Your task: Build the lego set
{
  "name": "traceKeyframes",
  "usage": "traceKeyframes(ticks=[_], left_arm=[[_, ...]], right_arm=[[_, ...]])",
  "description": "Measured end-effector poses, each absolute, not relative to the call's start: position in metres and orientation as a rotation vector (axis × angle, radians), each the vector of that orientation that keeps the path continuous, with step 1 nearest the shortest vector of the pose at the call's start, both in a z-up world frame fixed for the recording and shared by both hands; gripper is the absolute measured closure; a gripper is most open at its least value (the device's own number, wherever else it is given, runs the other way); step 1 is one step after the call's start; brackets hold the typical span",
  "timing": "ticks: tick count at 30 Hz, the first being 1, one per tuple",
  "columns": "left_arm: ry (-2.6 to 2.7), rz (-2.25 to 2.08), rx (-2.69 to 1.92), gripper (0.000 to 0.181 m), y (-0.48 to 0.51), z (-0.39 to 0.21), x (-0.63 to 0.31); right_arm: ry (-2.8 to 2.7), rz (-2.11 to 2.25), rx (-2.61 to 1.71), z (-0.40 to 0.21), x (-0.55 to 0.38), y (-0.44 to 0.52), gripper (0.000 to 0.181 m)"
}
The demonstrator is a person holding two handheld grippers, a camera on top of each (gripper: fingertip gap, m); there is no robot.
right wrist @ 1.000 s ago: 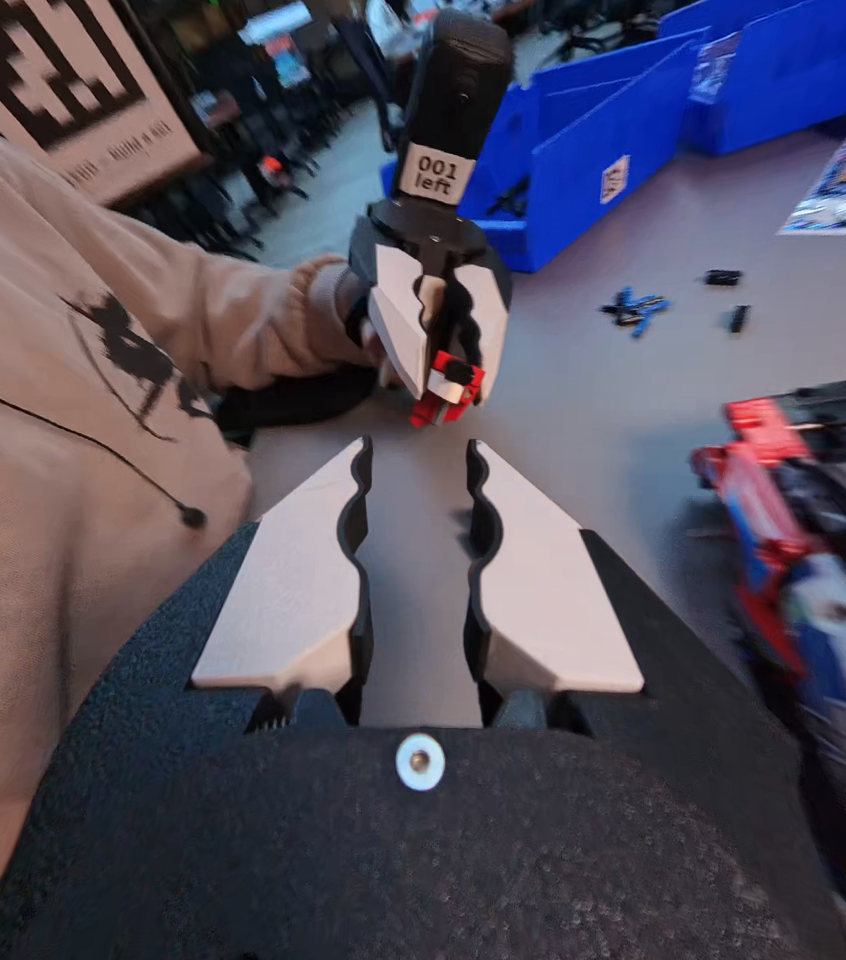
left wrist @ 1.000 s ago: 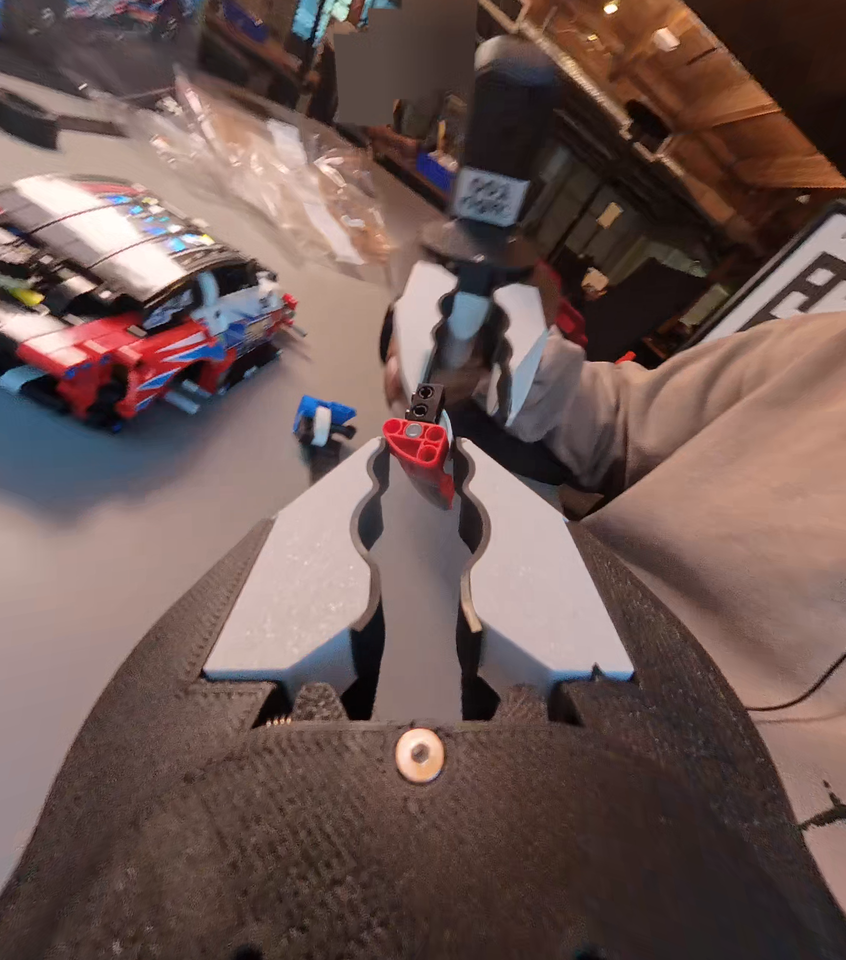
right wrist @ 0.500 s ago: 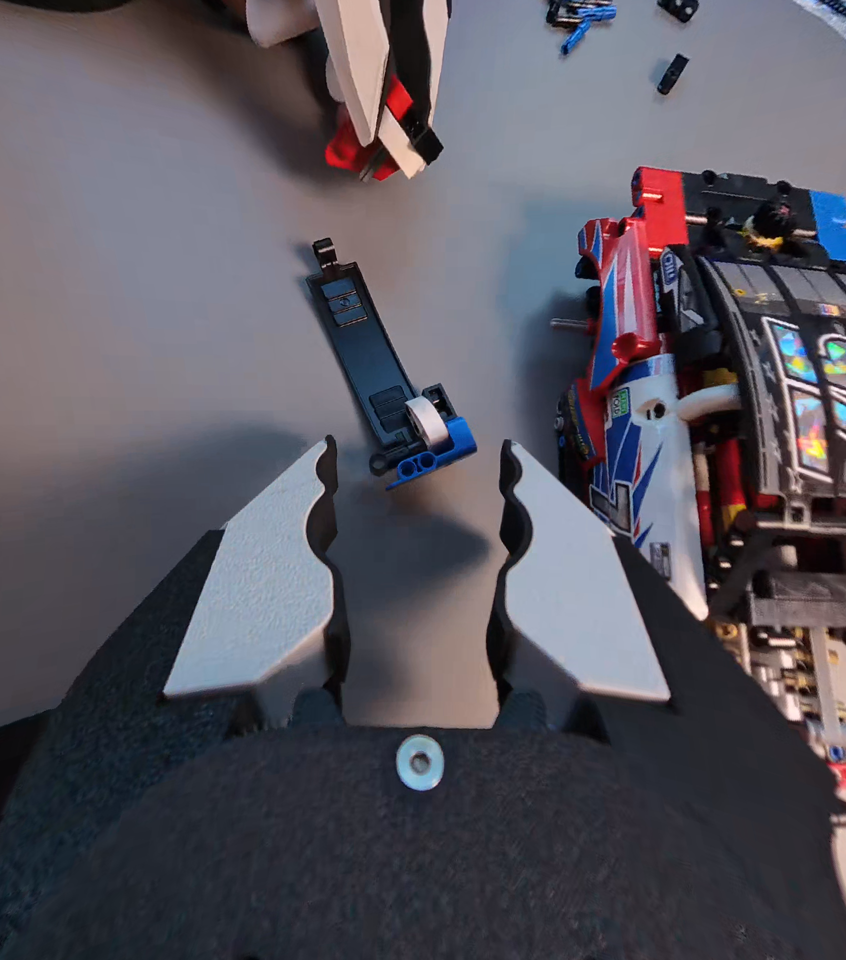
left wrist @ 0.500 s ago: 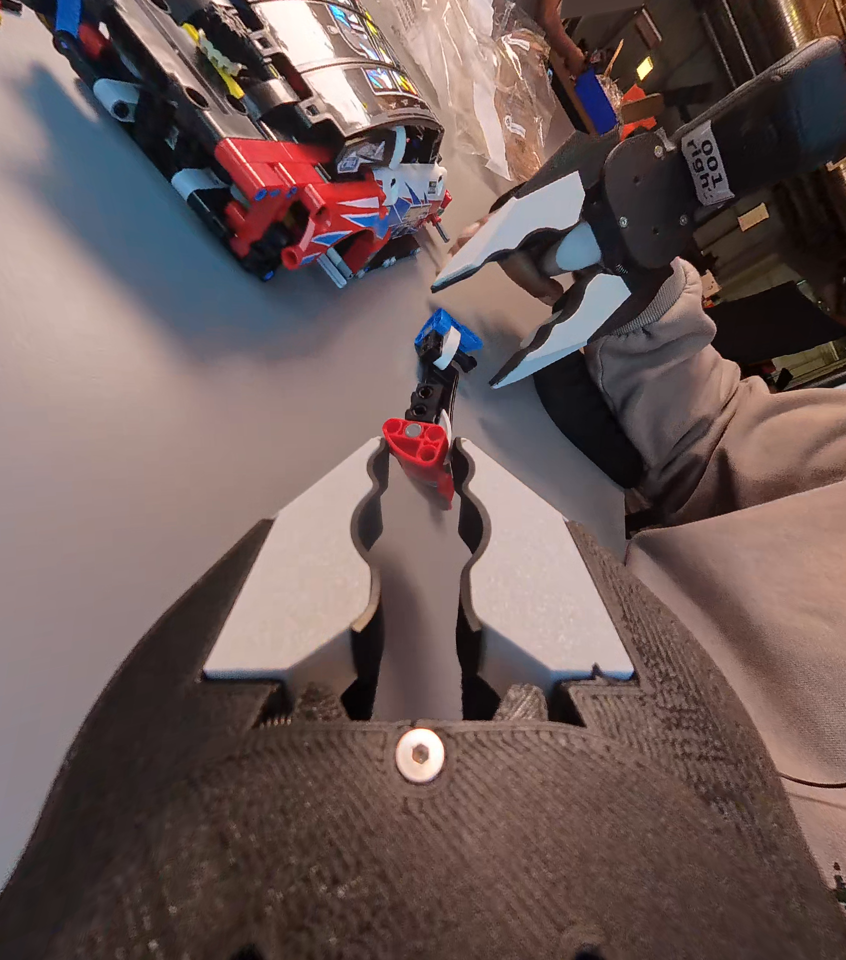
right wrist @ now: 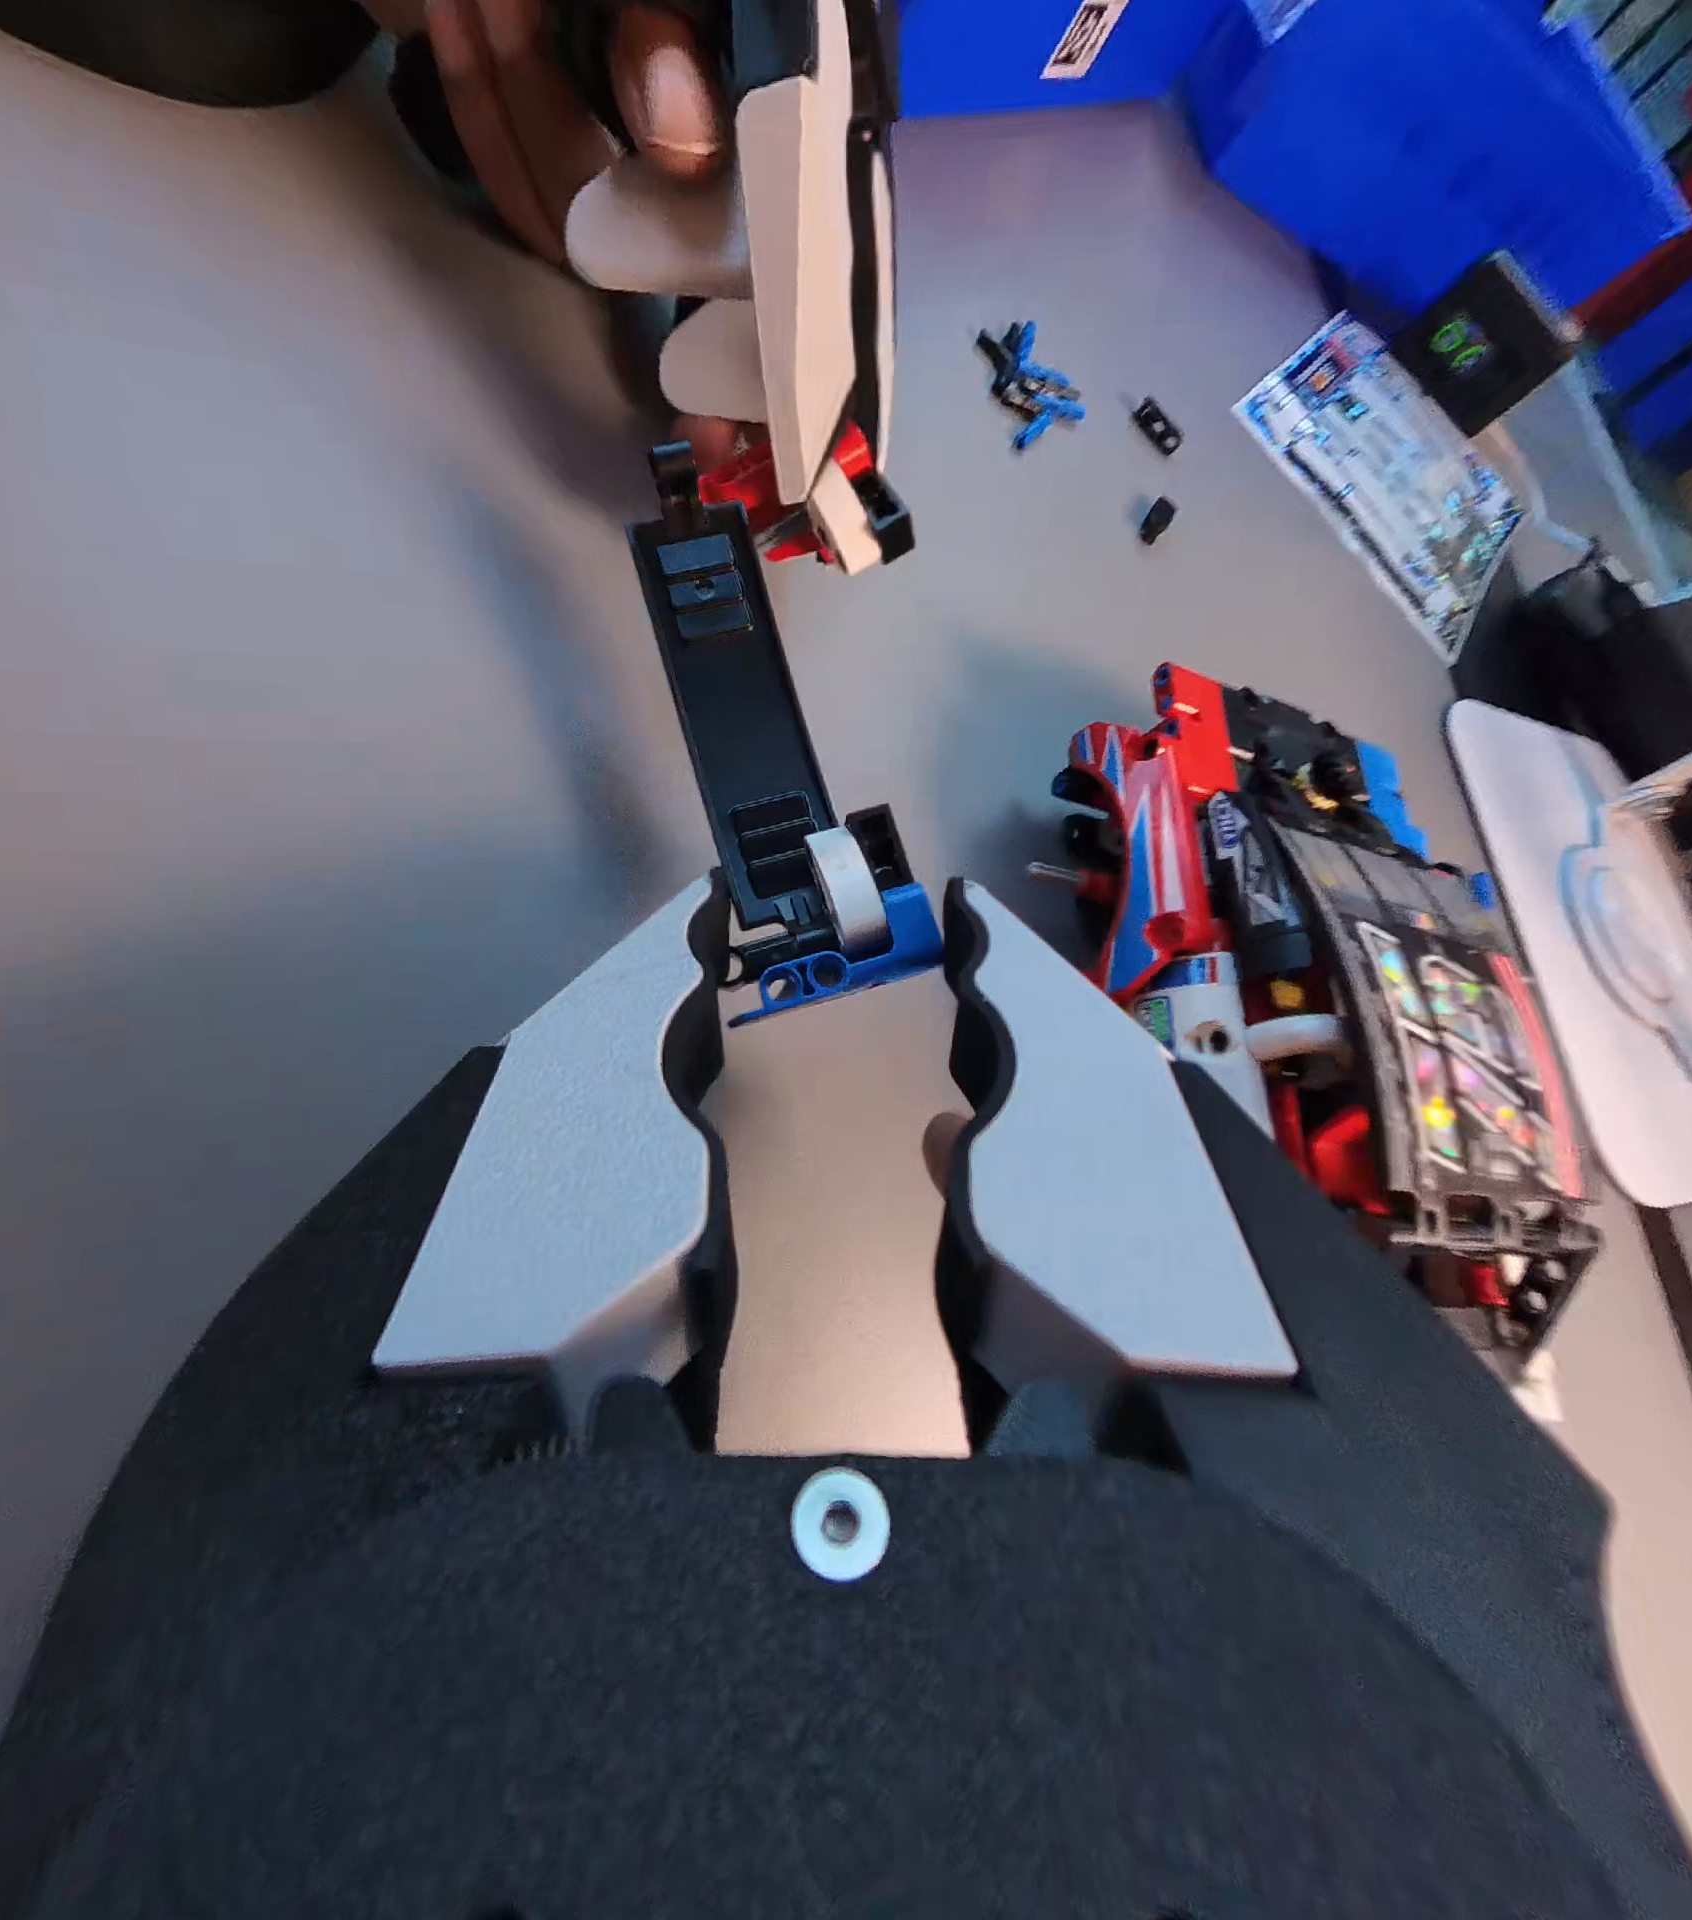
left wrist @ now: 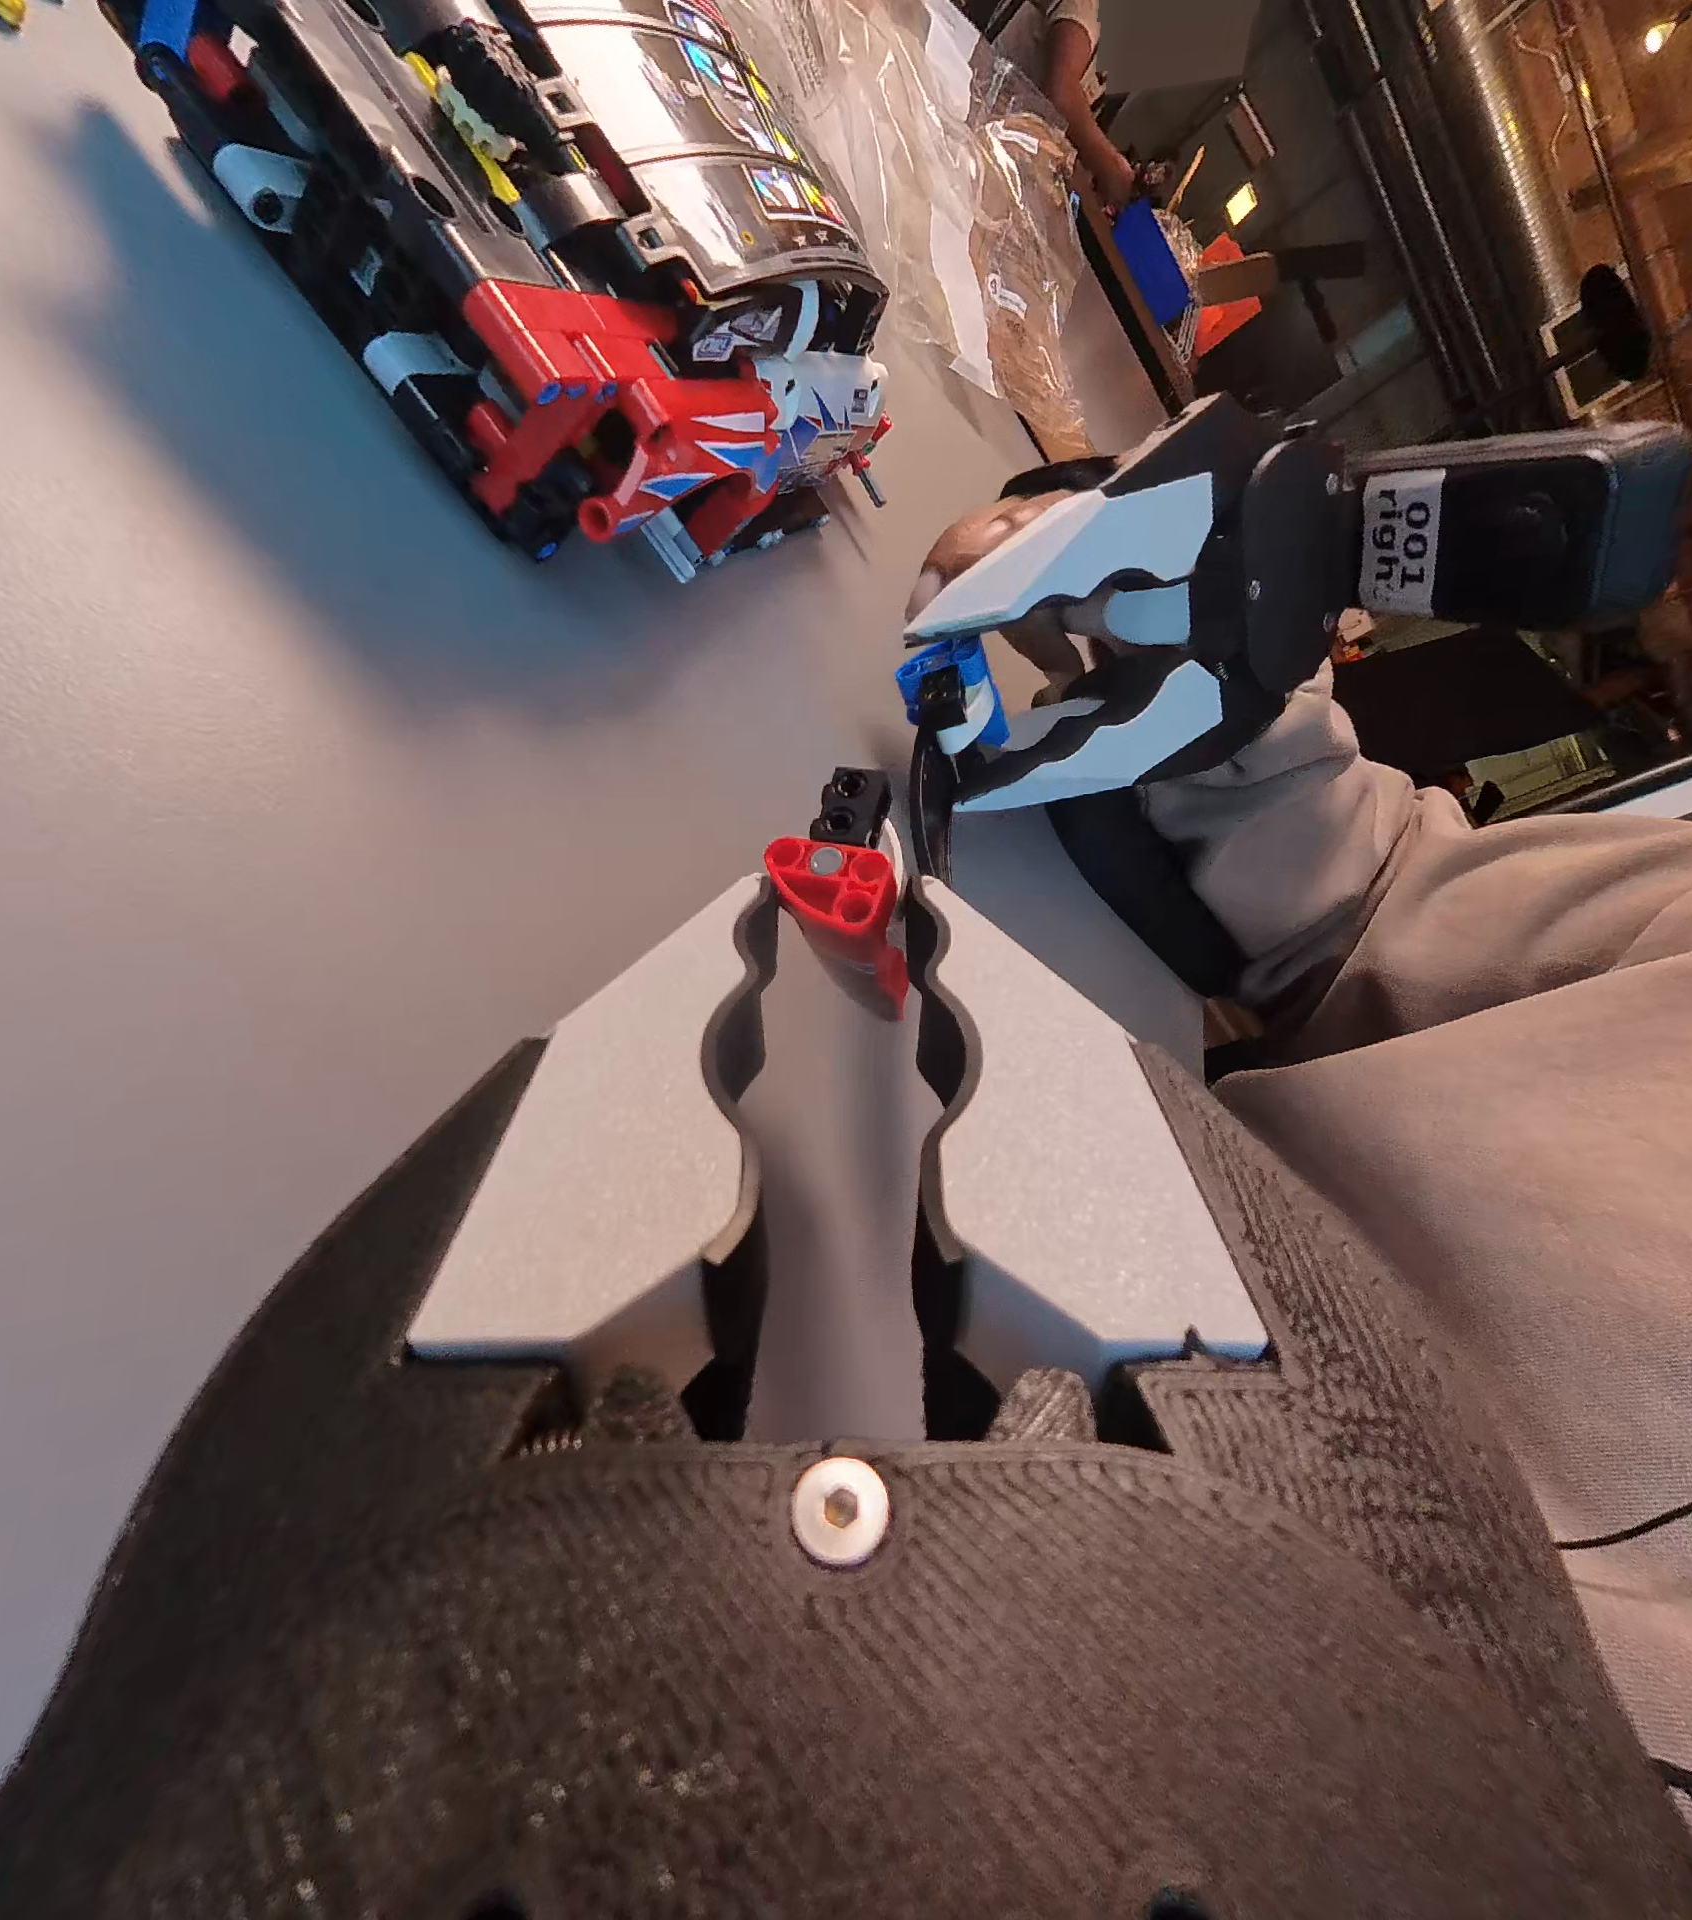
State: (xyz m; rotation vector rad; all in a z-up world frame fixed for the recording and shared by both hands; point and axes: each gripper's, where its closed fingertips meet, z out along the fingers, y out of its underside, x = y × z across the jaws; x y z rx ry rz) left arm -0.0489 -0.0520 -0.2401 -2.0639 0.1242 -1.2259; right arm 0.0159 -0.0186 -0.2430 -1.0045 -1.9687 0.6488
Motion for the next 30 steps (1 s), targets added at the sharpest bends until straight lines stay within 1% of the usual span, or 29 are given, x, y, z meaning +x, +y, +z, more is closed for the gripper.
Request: traceKeyframes(ticks=[1,4,12,30], left_arm=[[0.126,-1.233,-2.058,0.159,-0.052,-0.239,-0.049],[0.125,-1.268,-2.041,0.159,-0.054,-0.236,-0.046],[0.12,-1.293,-2.045,0.159,-0.055,-0.236,-0.042],[0.114,-1.269,-2.054,0.159,-0.054,-0.237,-0.042]], right_arm=[[-1.938,0.6,-0.96,-0.239,0.016,-0.017,0.143],[-1.898,0.465,-0.882,-0.236,0.018,-0.013,0.143],[-1.916,0.347,-0.819,-0.243,0.019,-0.016,0.144],[-1.881,0.32,-0.88,-0.242,0.018,-0.009,0.146]])
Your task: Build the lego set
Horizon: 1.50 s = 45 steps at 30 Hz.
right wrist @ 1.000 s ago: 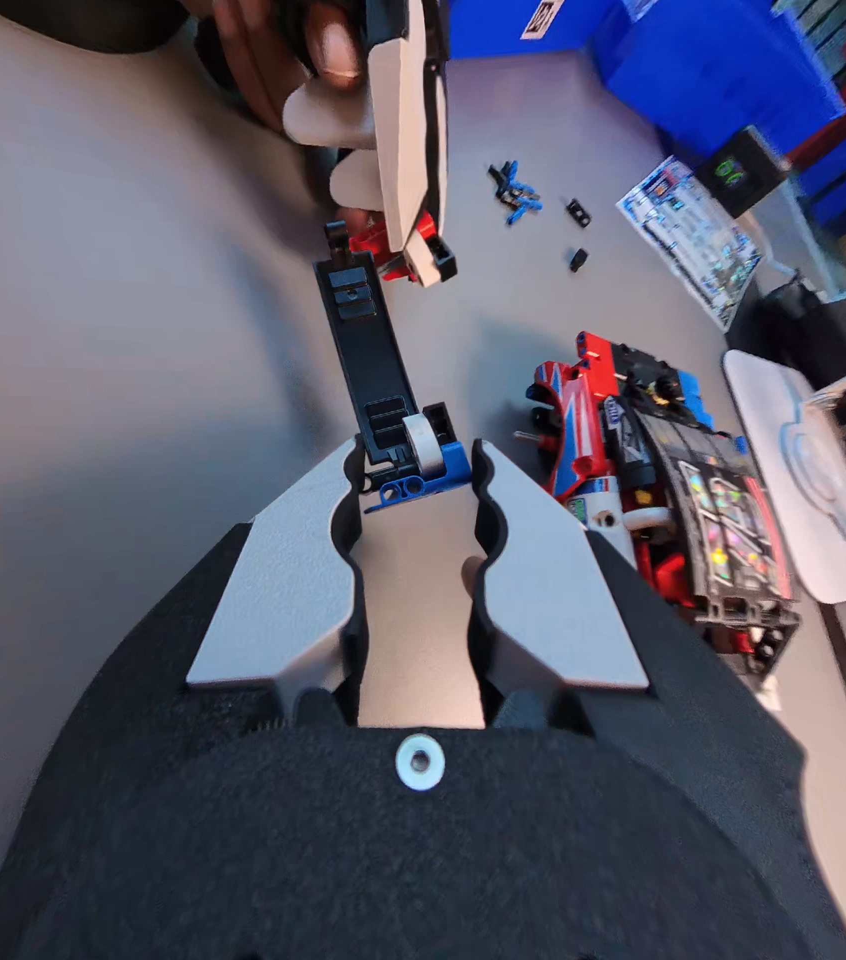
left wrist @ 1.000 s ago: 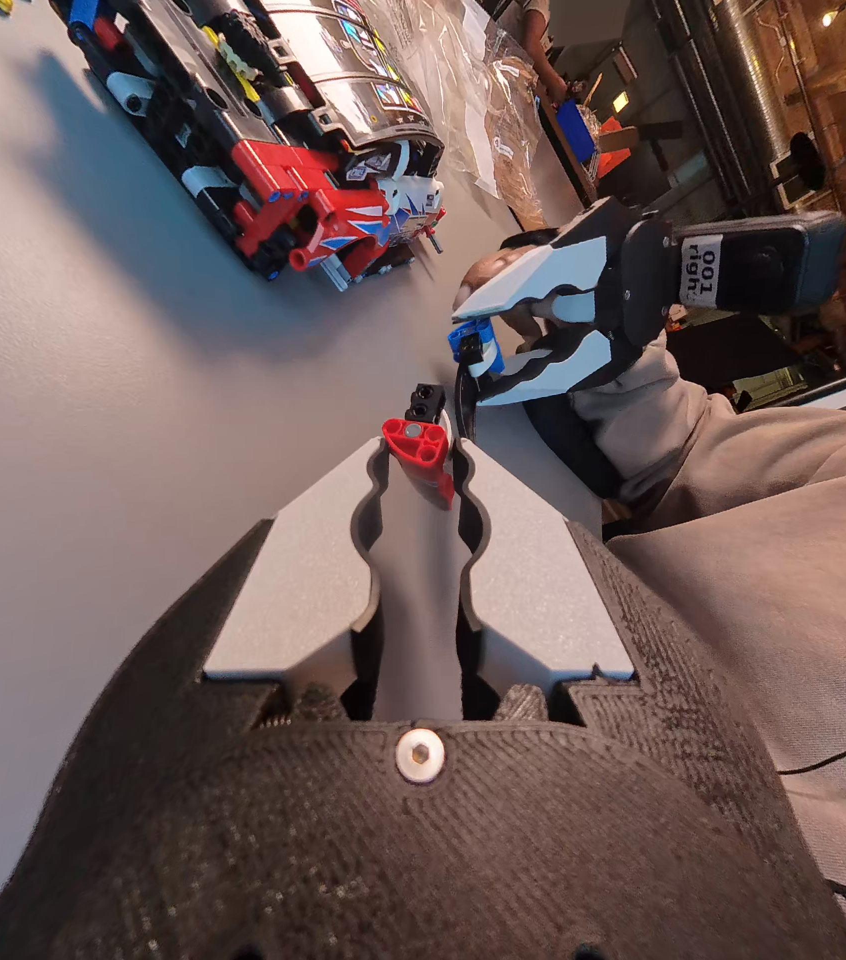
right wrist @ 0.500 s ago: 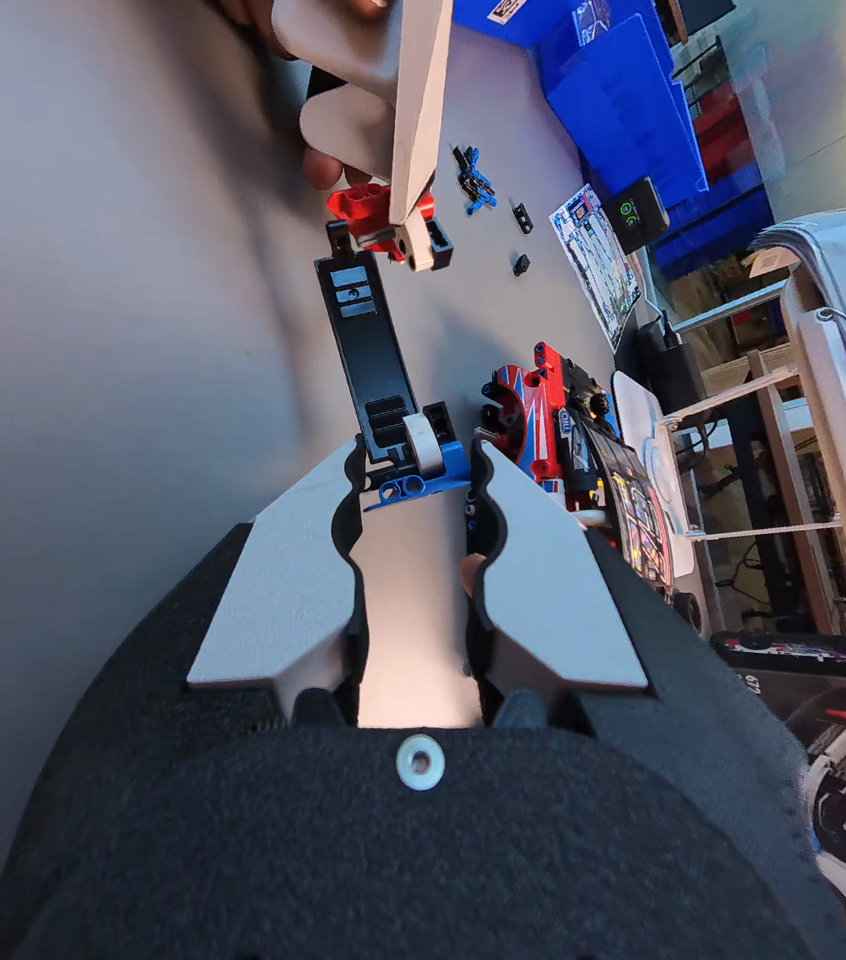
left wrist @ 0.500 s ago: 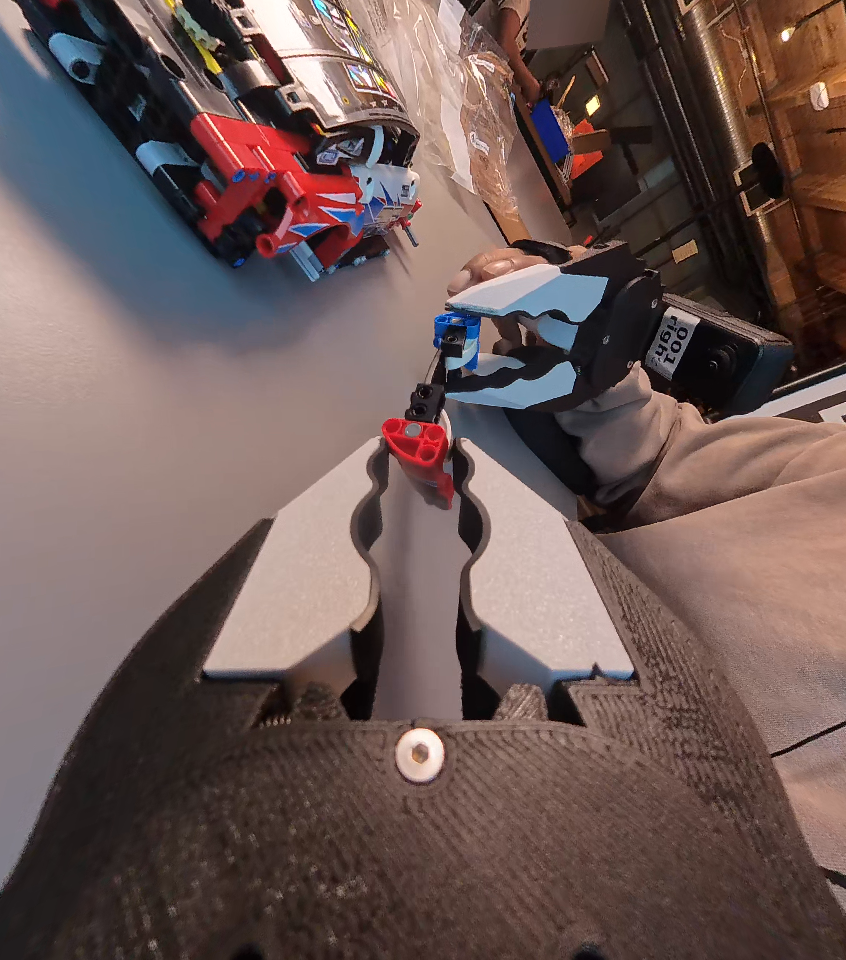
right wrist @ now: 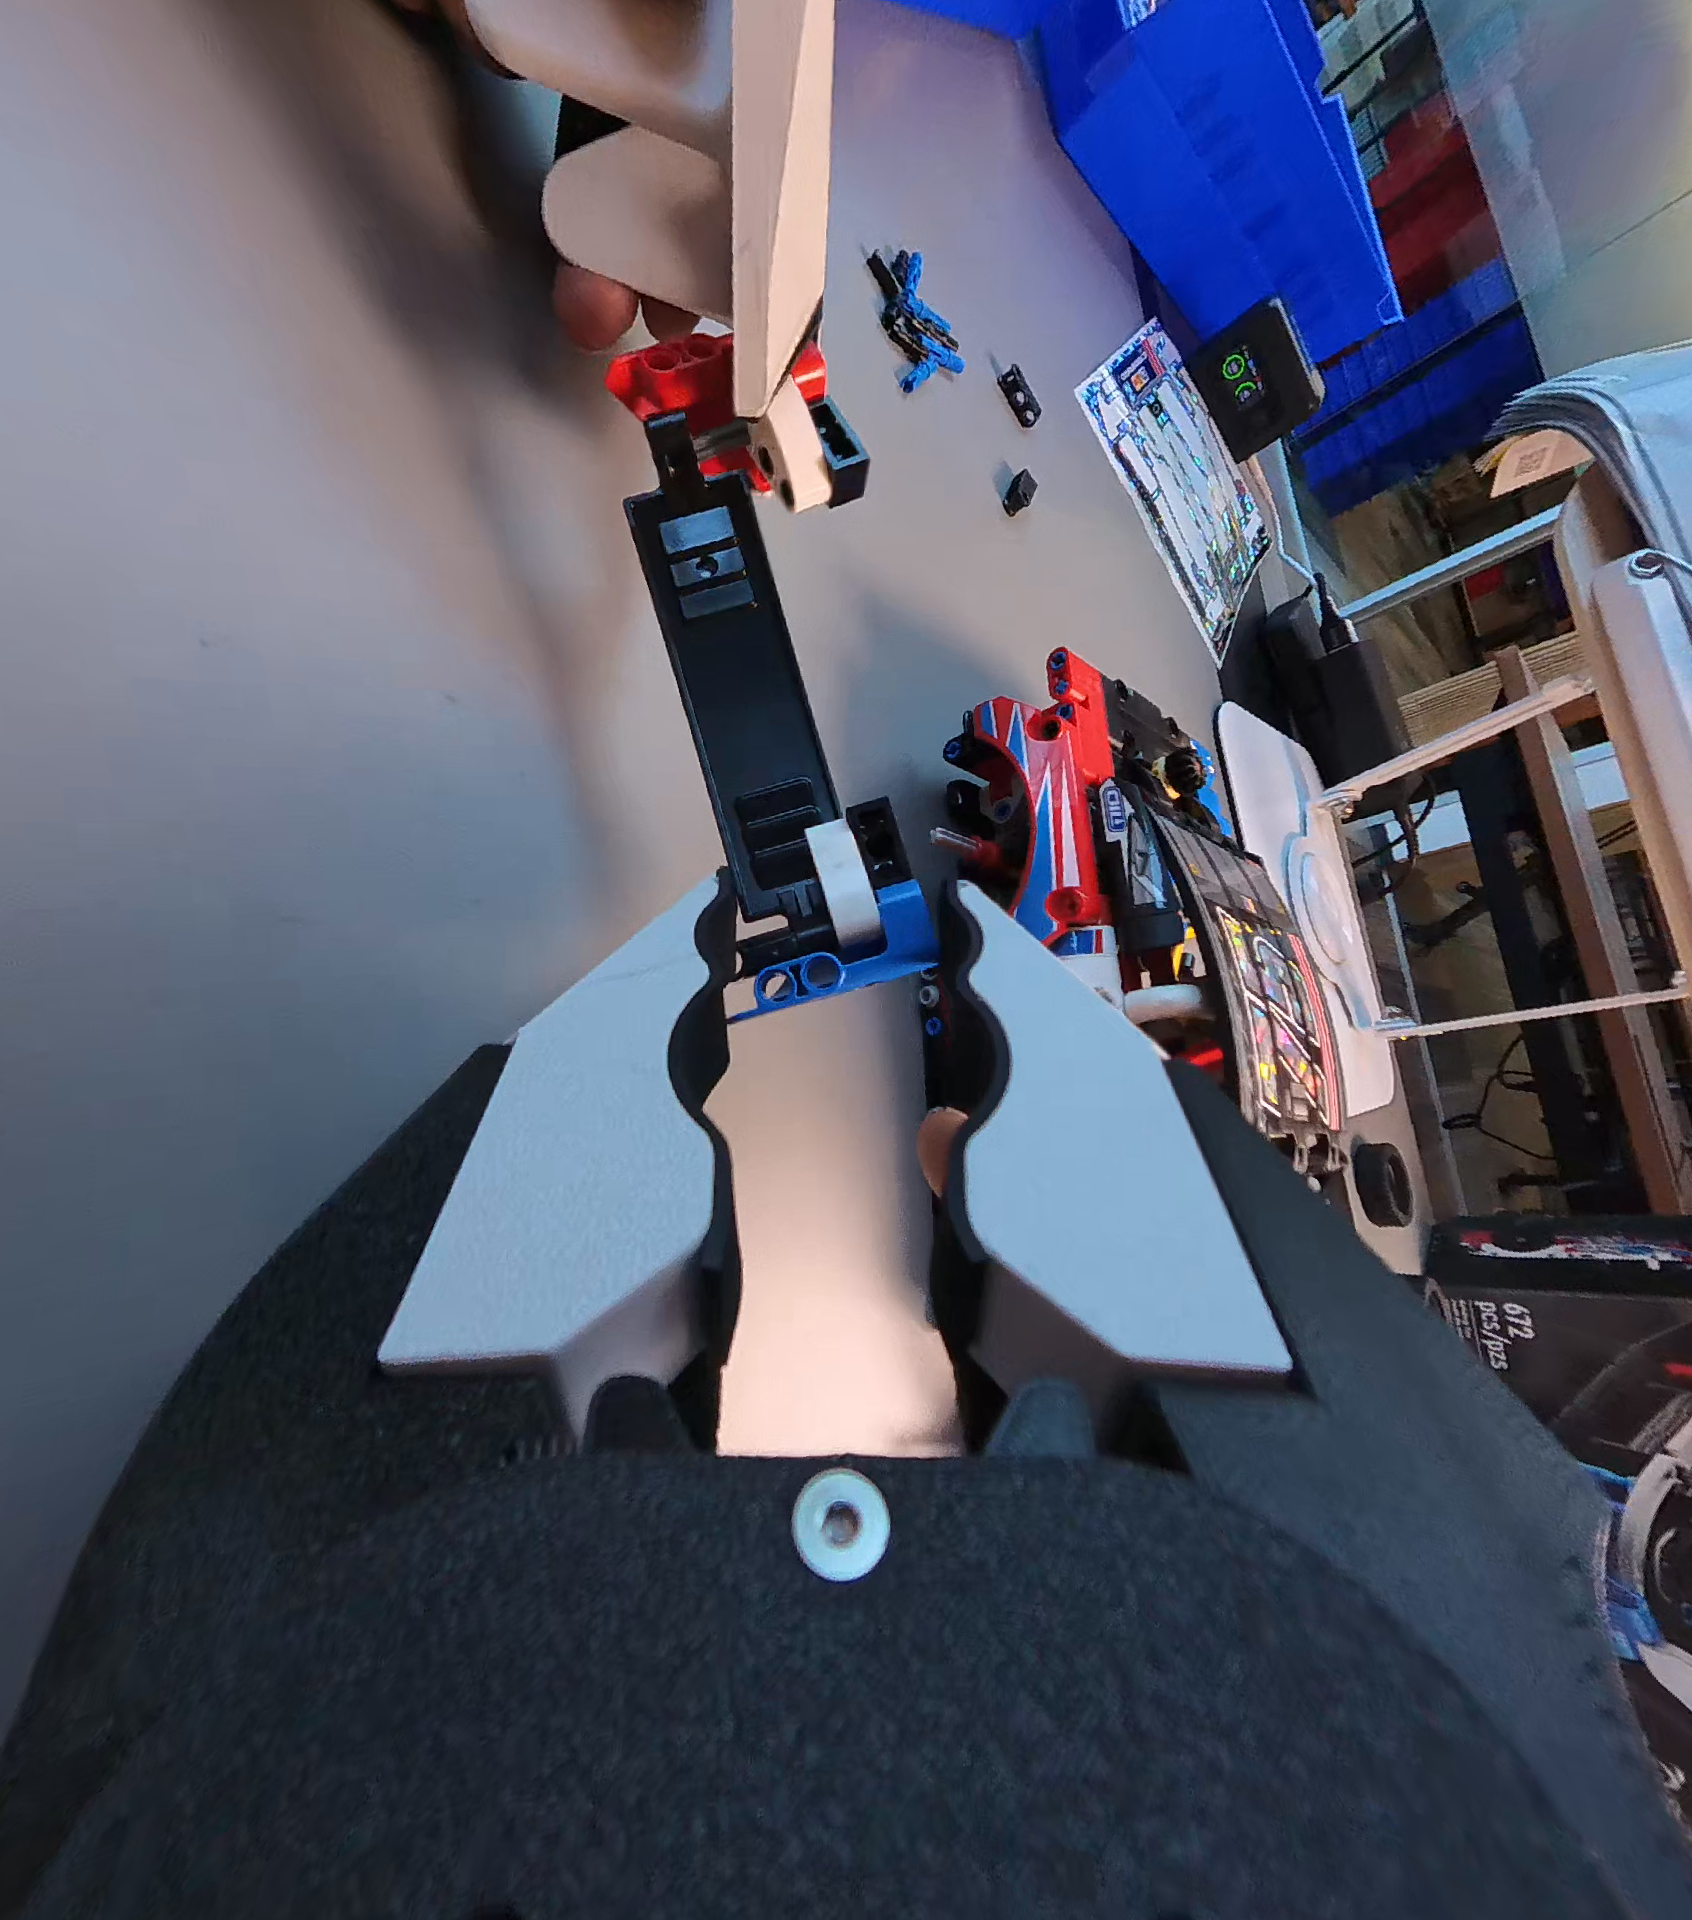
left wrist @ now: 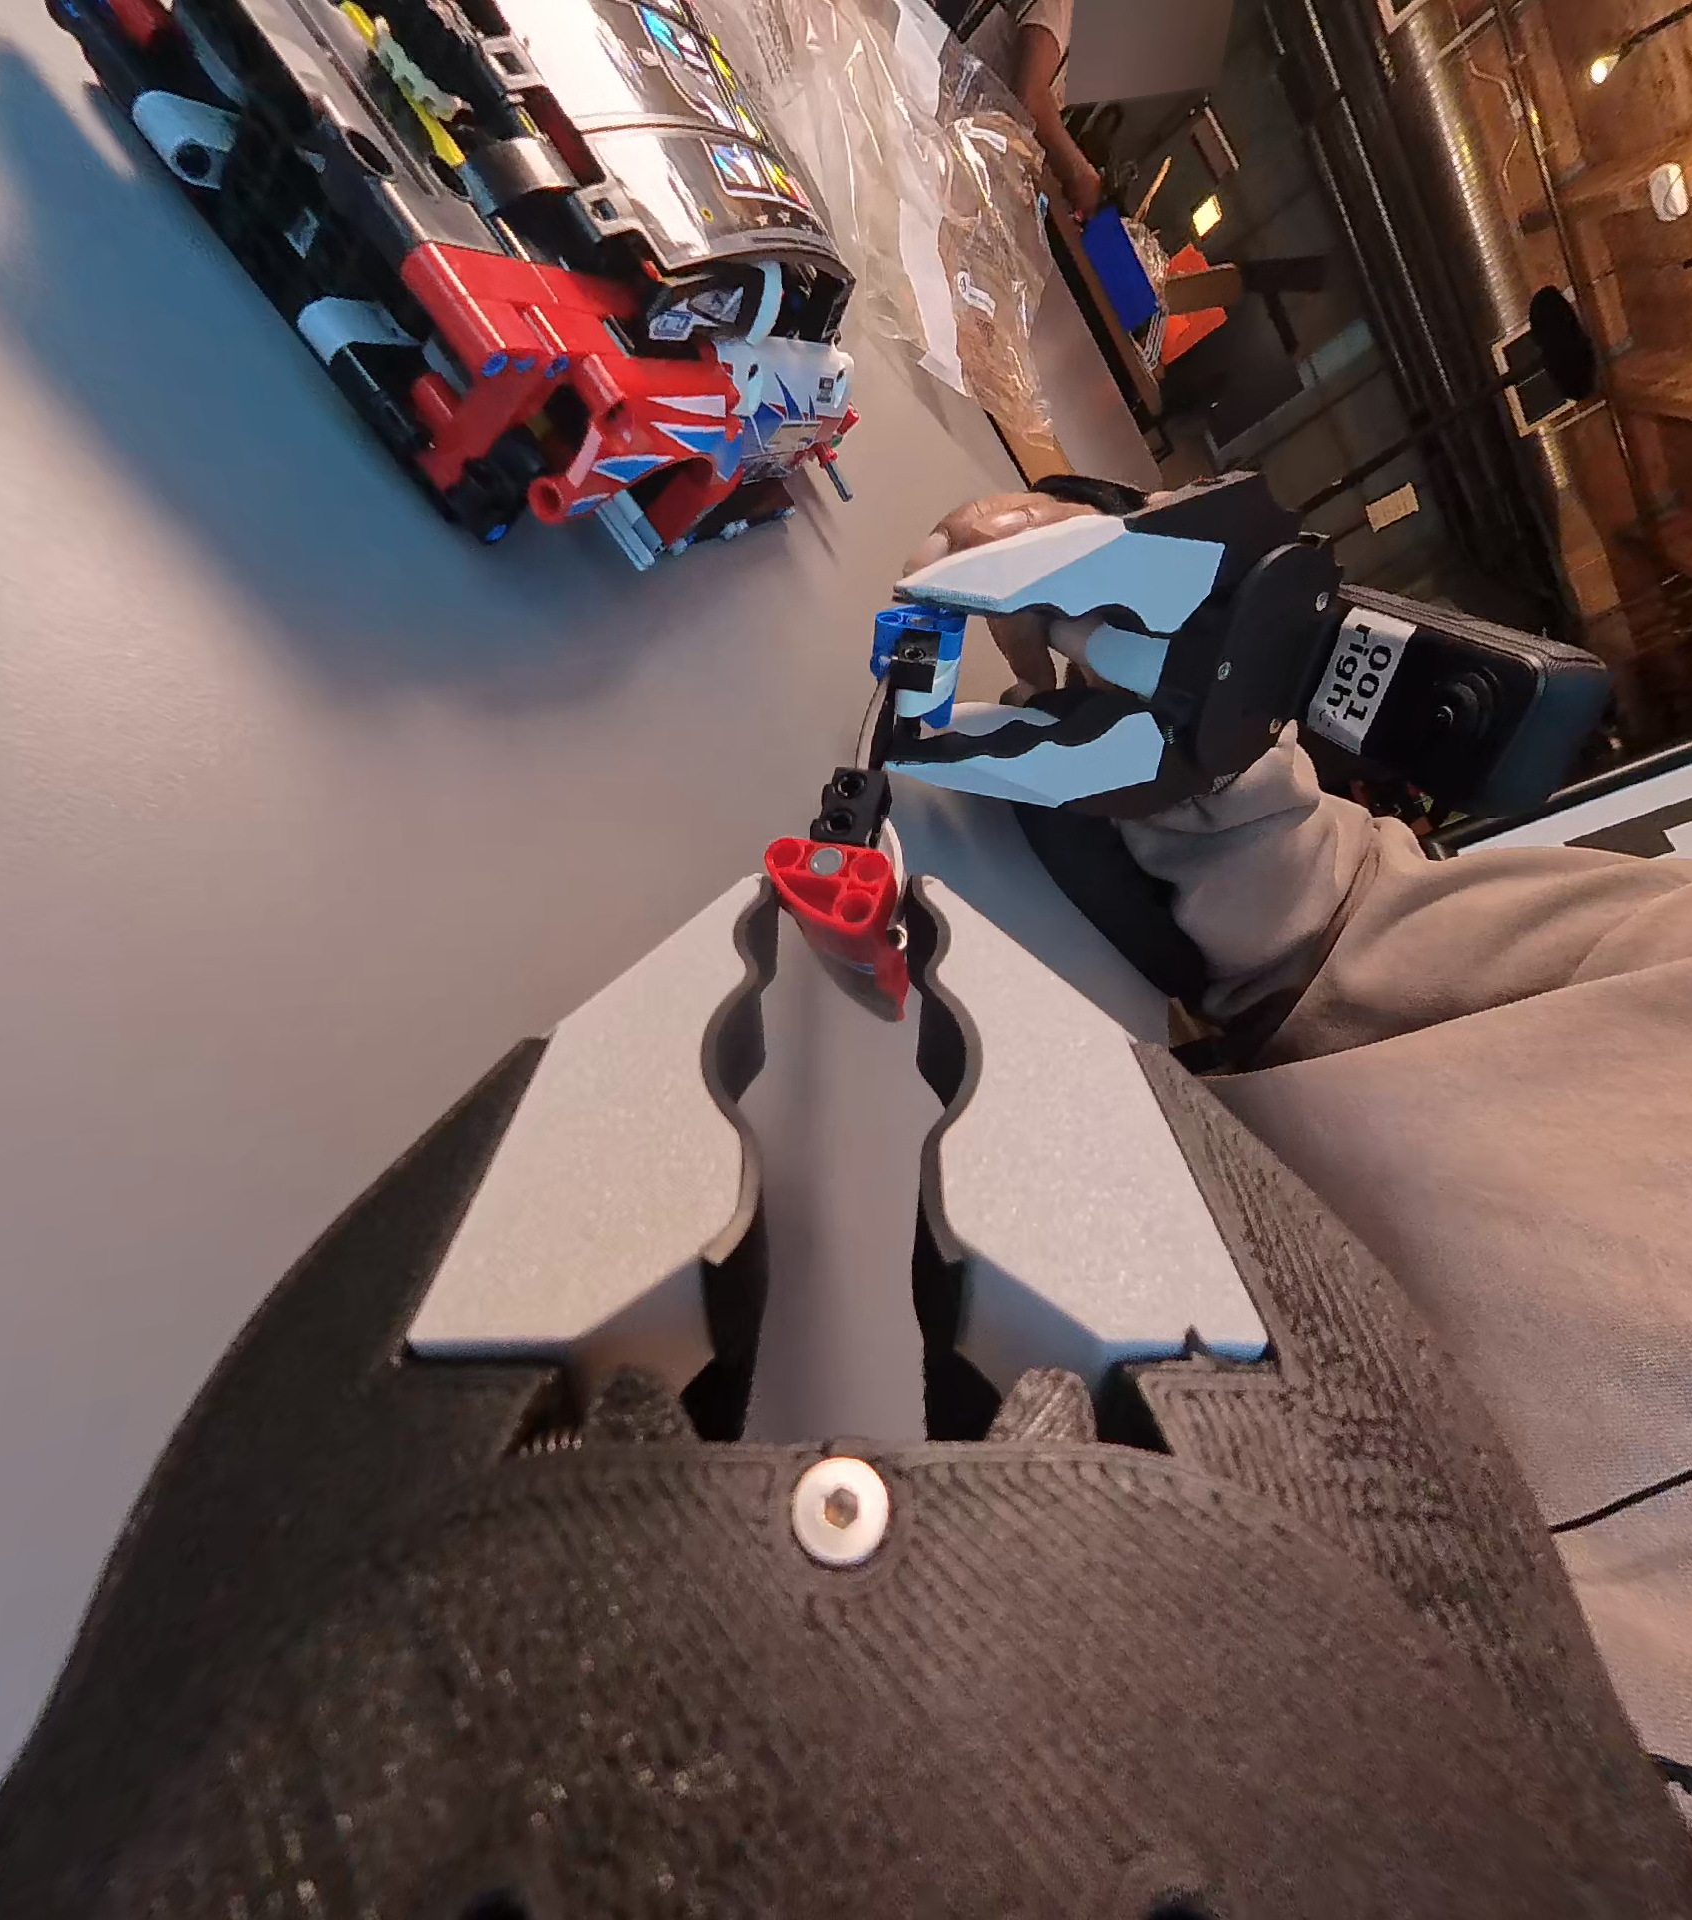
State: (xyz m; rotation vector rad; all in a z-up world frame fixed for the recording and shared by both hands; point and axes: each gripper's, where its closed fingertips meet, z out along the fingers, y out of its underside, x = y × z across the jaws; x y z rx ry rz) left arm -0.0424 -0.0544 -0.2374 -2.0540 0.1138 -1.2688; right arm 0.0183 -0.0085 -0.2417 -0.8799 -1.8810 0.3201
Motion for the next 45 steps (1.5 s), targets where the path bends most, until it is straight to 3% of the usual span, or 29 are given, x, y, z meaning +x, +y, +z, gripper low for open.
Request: traceKeyframes(ticks=[2,4,45], left_arm=[[0.109,-1.272,-2.052,0.159,-0.054,-0.237,-0.043],[0.108,-1.272,-2.051,0.159,-0.054,-0.237,-0.043],[0.306,-0.967,-2.114,0.159,-0.05,-0.25,-0.051]], right_arm=[[-1.886,0.302,-0.878,-0.243,0.019,-0.007,0.147],[-1.882,0.295,-0.871,-0.243,0.019,-0.007,0.164],[-1.934,0.412,-0.861,-0.245,0.021,-0.025,0.166]])
